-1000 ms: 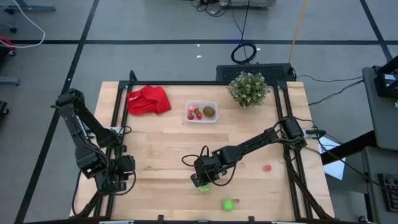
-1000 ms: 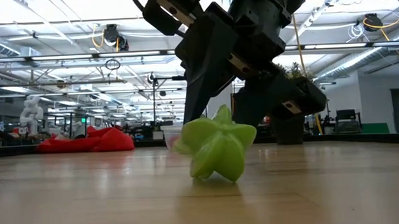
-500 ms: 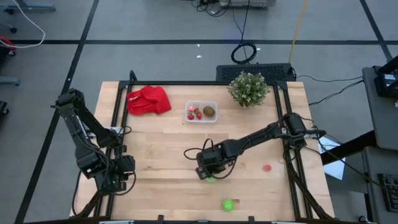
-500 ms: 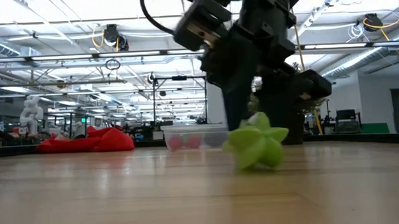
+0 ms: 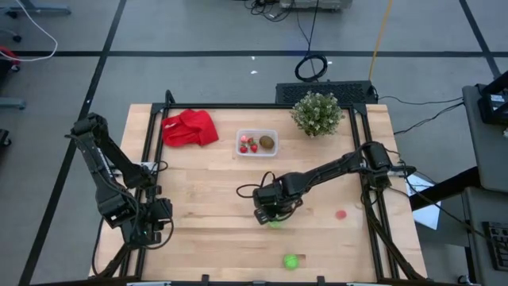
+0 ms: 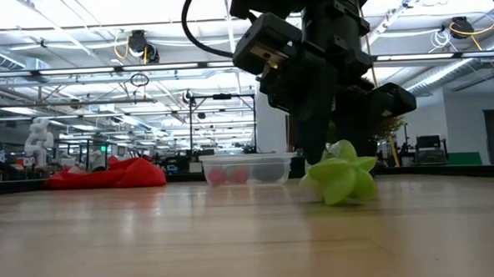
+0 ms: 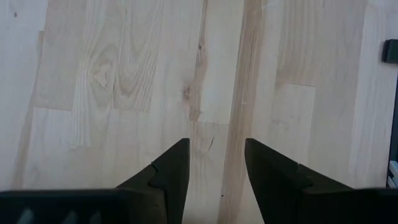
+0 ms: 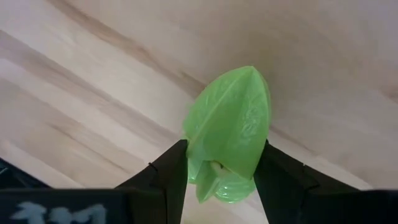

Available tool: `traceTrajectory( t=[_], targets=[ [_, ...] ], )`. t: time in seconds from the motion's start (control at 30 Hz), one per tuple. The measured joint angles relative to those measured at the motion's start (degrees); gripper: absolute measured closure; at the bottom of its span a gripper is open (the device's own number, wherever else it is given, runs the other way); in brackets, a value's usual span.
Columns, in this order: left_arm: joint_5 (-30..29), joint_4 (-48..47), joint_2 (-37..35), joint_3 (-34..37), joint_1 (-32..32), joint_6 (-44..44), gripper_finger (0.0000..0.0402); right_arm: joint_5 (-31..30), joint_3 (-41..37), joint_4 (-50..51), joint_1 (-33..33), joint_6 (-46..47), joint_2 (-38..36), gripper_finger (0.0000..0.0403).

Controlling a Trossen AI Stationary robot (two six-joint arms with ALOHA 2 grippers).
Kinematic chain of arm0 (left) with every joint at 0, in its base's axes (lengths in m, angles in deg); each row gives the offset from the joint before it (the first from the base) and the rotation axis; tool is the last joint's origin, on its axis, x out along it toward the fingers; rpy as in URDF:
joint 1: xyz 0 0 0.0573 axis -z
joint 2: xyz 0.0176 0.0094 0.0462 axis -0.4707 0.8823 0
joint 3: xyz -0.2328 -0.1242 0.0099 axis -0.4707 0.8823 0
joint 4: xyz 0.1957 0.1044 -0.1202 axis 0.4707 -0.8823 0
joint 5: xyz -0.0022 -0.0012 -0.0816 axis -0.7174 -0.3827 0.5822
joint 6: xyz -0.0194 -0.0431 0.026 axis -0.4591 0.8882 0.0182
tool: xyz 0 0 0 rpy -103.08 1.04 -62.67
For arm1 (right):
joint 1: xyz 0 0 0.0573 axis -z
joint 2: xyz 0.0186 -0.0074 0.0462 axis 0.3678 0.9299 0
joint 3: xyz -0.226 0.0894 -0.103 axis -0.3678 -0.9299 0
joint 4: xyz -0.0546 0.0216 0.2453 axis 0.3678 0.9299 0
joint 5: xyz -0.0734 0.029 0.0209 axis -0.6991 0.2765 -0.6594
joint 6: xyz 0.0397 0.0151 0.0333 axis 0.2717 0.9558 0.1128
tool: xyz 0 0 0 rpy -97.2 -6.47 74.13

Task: Pick and placing Produce into tupperware
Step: Put the starfruit into the bin

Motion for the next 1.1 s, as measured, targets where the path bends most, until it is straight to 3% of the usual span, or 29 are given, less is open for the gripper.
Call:
traceTrajectory(
  t=[0.5,1.1],
  targets=[
    [0.0,0.1,0.0,0.0,0.0,0.0,0.0243,-3.4,-0.2,6.0,1.4,-2.1,-1.2,0.0252],
    [0.4,0.4,0.0,0.0,0.0,0.3,0.0243,-1.4,-0.3,8.3,1.5,-2.5,-1.7,0.0246]
  ],
)
